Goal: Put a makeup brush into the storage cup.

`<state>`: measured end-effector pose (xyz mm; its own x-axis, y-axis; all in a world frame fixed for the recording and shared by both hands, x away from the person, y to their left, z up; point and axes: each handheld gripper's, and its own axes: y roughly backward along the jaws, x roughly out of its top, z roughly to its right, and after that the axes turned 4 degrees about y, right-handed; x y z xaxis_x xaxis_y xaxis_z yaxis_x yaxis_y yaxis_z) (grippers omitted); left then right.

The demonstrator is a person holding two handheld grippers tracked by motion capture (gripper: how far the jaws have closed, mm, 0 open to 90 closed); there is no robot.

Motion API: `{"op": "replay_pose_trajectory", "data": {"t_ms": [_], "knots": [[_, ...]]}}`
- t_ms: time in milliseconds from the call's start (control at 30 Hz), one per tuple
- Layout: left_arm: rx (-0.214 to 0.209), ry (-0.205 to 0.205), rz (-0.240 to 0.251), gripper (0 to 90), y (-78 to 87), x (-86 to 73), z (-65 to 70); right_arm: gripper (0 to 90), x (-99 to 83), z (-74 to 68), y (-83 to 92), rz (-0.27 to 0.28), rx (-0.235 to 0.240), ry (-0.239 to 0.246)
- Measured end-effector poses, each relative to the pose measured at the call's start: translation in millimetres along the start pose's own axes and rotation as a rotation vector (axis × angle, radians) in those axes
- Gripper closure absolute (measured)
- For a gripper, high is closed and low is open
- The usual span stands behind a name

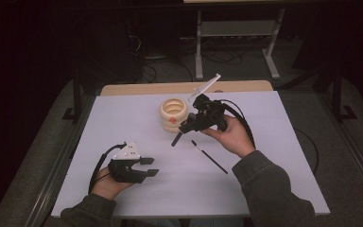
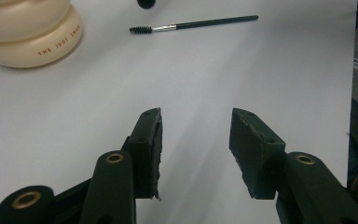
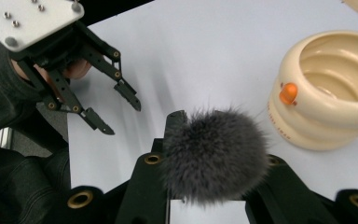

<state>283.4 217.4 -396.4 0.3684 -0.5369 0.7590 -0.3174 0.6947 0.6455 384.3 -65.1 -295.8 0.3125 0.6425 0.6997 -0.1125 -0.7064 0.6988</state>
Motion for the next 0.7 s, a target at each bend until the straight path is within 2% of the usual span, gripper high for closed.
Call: {"op": "replay_pose_trajectory", "data": {"t_ms": [267, 533, 633, 667, 700], "knots": [[0.012, 0.015, 0.014, 53.2, 3.3, -1.0, -2.5, 74.8, 16.1, 4.0, 6.0, 0.001, -0.022, 0.017], [0.016, 0.001, 0.003, 52.8, 3.3, -1.0, -3.1, 74.8, 31.8, 10.1, 11.4, -0.005, -0.047, 0.02], [0.022, -0.003, 0.015, 52.8, 3.7, -1.1, -4.5, 74.8, 37.6, 13.3, 13.3, -0.002, -0.059, 0.026], [0.018, 0.016, 0.021, 52.8, 3.6, -1.6, -3.6, 74.8, 40.0, 13.9, 13.9, -0.007, -0.061, 0.019], [0.019, 0.015, 0.025, 52.7, 3.8, -1.6, -3.7, 74.8, 42.3, 14.9, 14.6, -0.01, -0.065, 0.017]]}}
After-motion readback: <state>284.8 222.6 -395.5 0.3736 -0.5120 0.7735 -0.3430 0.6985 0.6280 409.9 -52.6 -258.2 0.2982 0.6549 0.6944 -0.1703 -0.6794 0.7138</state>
